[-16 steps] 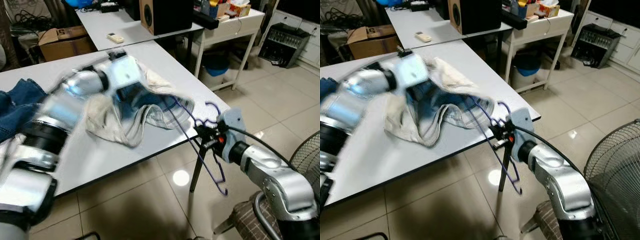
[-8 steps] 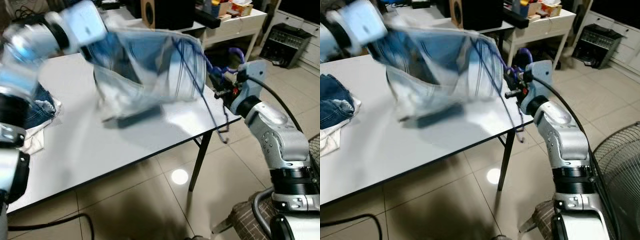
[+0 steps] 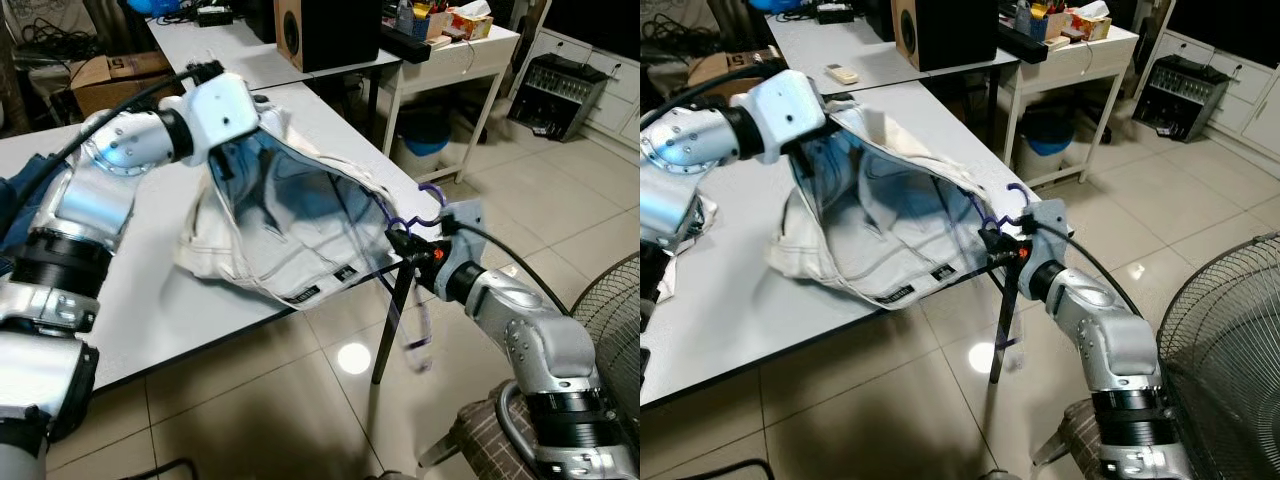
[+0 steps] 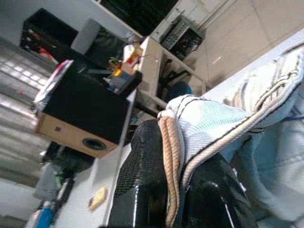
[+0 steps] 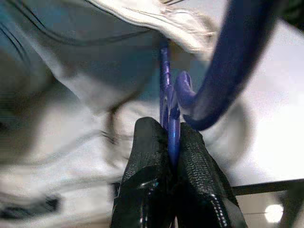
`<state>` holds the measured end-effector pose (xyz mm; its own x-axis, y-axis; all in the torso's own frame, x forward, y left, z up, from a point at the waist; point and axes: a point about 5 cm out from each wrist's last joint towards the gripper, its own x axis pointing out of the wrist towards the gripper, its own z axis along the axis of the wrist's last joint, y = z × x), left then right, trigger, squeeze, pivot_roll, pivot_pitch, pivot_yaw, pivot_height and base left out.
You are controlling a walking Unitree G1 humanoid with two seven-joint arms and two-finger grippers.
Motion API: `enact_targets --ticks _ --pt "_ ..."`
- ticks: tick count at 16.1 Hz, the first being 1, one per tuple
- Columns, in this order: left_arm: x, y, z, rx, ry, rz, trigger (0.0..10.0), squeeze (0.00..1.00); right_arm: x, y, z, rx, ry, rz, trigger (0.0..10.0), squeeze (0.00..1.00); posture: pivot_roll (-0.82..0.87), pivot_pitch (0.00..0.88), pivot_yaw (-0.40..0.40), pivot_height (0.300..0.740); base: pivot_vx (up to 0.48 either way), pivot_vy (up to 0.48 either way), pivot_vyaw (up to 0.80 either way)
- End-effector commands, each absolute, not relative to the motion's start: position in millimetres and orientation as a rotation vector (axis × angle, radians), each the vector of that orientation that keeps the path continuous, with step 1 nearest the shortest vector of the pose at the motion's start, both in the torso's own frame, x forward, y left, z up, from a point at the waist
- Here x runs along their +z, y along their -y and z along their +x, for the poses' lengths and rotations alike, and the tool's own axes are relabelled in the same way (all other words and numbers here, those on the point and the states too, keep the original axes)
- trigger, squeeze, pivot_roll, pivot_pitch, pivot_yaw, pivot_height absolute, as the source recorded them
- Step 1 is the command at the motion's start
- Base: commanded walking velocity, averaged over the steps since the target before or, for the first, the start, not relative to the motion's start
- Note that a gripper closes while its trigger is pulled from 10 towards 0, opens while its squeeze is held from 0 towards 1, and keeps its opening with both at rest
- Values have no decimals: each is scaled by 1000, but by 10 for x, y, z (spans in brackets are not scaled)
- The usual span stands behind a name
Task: Hang hanger
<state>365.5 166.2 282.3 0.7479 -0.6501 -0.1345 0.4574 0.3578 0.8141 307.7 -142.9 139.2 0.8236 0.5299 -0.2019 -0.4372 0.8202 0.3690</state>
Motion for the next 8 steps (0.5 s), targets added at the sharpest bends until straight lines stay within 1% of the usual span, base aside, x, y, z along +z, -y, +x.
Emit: enact_targets --ticks 1,2,3,4,5,7,8 --pt "2786 -1595 3625 -750 220 969 1333 0 1488 1424 3097 521 -285 452 10000 0 -176 0 21 740 0 0 0" --pt "2760 -1584 3614 -758 209 962 1294 0 1488 1414 3110 506 -288 527 10000 0 -174 0 23 740 0 0 0" --pt "2713 -1558 3574 -788 190 955 1176 0 1478 1404 3143 464 -298 660 10000 0 -163 0 30 740 0 0 0" --pt "2626 -1505 3498 -853 160 943 1333 0 1434 1378 3203 414 -317 791 10000 0 -155 0 34 740 0 0 0" --pt "2539 -1456 3437 -909 132 934 1569 0 1401 1329 3242 405 -329 855 10000 0 -149 0 37 740 0 0 0" --pt "2327 -1374 3300 -1017 50 926 1176 0 1370 1175 3331 407 -335 952 10000 0 -121 0 48 740 0 0 0" --pt "2190 -1293 3169 -1123 -9 857 0 0 1366 1068 3393 397 -347 986 10000 0 -104 0 49 740 0 0 0"
